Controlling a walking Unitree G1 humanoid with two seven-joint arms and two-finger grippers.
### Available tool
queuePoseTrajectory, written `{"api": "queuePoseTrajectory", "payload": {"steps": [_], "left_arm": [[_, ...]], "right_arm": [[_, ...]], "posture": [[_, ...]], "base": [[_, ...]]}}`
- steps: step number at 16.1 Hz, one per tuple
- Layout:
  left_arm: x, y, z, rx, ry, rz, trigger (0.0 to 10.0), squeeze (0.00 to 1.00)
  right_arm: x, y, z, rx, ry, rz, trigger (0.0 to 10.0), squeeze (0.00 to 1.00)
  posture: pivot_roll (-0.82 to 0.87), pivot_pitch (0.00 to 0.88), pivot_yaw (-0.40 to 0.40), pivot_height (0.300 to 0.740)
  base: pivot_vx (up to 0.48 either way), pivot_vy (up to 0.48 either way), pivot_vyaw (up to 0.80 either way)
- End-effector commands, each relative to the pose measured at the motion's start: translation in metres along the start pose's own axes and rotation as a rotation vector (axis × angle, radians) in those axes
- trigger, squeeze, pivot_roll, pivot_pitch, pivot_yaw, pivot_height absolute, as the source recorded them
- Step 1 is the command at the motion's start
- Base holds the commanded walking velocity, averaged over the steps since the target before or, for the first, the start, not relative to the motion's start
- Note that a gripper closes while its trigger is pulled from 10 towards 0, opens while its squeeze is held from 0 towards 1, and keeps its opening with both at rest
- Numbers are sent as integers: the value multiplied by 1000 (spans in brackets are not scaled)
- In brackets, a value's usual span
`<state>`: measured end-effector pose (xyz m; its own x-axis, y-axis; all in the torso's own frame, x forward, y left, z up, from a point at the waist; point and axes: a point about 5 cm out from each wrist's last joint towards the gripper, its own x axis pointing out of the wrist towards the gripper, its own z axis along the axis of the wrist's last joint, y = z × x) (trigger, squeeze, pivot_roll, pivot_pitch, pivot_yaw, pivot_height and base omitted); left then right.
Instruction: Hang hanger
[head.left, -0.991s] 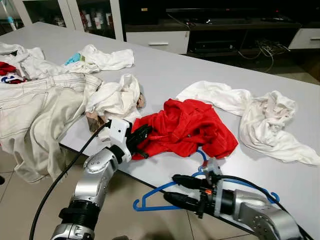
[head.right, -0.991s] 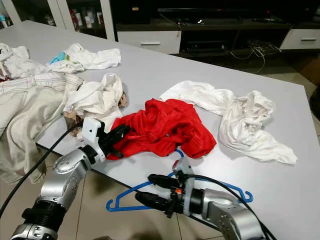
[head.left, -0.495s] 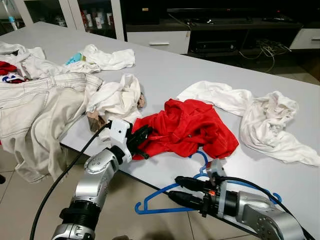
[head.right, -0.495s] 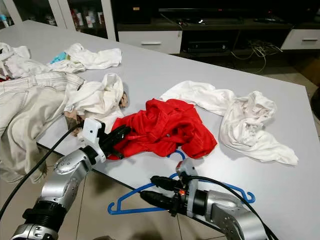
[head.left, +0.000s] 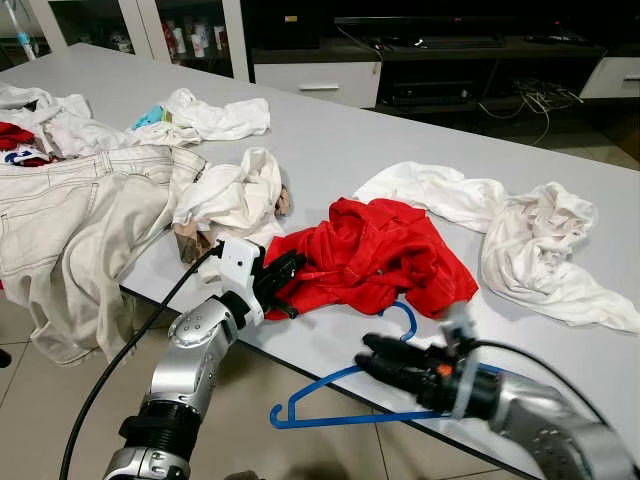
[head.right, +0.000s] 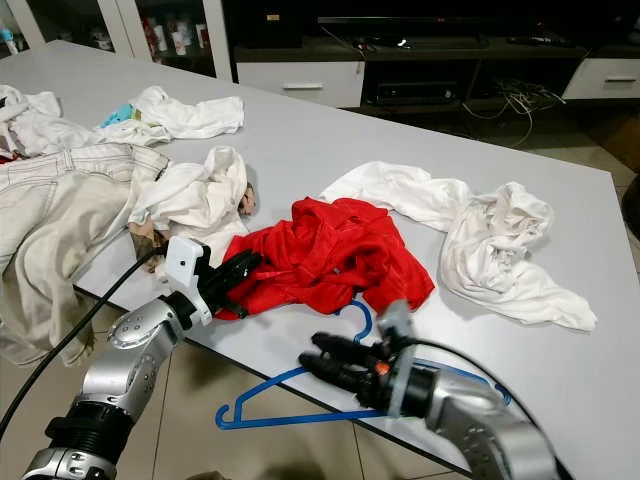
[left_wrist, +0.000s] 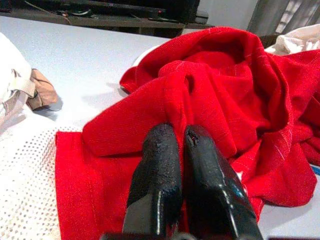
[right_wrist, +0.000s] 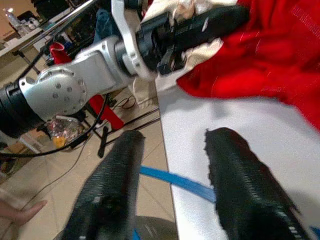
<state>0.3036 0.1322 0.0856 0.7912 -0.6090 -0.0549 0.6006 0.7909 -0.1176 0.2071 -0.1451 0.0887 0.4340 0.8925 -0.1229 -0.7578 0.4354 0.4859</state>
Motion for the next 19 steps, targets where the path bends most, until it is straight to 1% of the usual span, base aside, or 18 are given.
{"api": "queuePoseTrajectory", "payload": {"steps": [1, 2, 3, 4, 6, 7, 8, 9, 10, 11, 12, 14, 16, 19], "left_arm": [[3, -1, 1, 10, 4, -8, 10000, 0], [3, -1, 1, 11, 4, -9, 10000, 0], [3, -1, 1, 11, 5, -9, 10000, 0], [2, 0, 1, 10, 5, -8, 10000, 0], [1, 1, 1, 12, 8, -5, 10000, 0], [0, 1, 0, 12, 9, -5, 10000, 0], [1, 2, 0, 12, 10, -4, 10000, 0], [1, 2, 0, 11, 10, -5, 10000, 0], [1, 2, 0, 12, 10, -6, 10000, 0], [1, 1, 0, 12, 9, -9, 10000, 0], [2, 1, 1, 14, 9, -14, 10000, 0], [2, 1, 1, 17, 11, -18, 10000, 0], [3, 2, 2, 20, 12, -20, 10000, 0], [4, 2, 3, 24, 11, -24, 10000, 0]], "right_arm": [[-3, 1, 4, -21, 2, -14, 0, 27], [-5, 2, 2, -55, 19, -34, 9216, 4], [-8, 3, 1, -94, 34, -57, 10000, 16], [-9, 4, 0, -119, 40, -68, 10000, 20], [-14, 9, 5, -202, 44, -102, 10000, 20], [-16, 9, 9, -228, 28, -119, 10000, 0], [-20, 12, 17, -293, -7, -161, 10000, 0], [-22, 14, 20, -319, -18, -170, 10000, 0], [-23, 15, 20, -326, -20, -176, 10000, 0], [-26, 19, 20, -330, -19, -175, 10000, 318], [-30, 28, 14, -329, -2, -145, 10000, 1000], [-33, 33, 5, -322, 16, -134, 10000, 1000], [-34, 32, -4, -340, 56, -142, 10000, 1000], [-30, 38, -11, -320, 61, -100, 10000, 1000]], "posture": [[-97, 0, 28, 740], [-97, 0, 28, 740], [-95, 0, 28, 740], [-95, 0, 28, 740], [-94, 0, 29, 740], [-98, 0, 30, 740], [-101, 0, 31, 740], [-104, 0, 32, 740], [-106, 0, 33, 740], [-106, 0, 33, 740], [-115, 0, 39, 740], [-118, 0, 42, 740], [-122, 0, 48, 740], [-118, 0, 50, 740]], "base": [[0, 0, 0], [0, 0, 0], [0, 0, 0], [0, 0, 0], [0, 0, 0], [0, 0, 0], [0, 0, 0], [0, 0, 0], [0, 0, 0], [0, 0, 0], [0, 0, 0], [0, 0, 0], [0, 0, 0], [0, 0, 0]]}}
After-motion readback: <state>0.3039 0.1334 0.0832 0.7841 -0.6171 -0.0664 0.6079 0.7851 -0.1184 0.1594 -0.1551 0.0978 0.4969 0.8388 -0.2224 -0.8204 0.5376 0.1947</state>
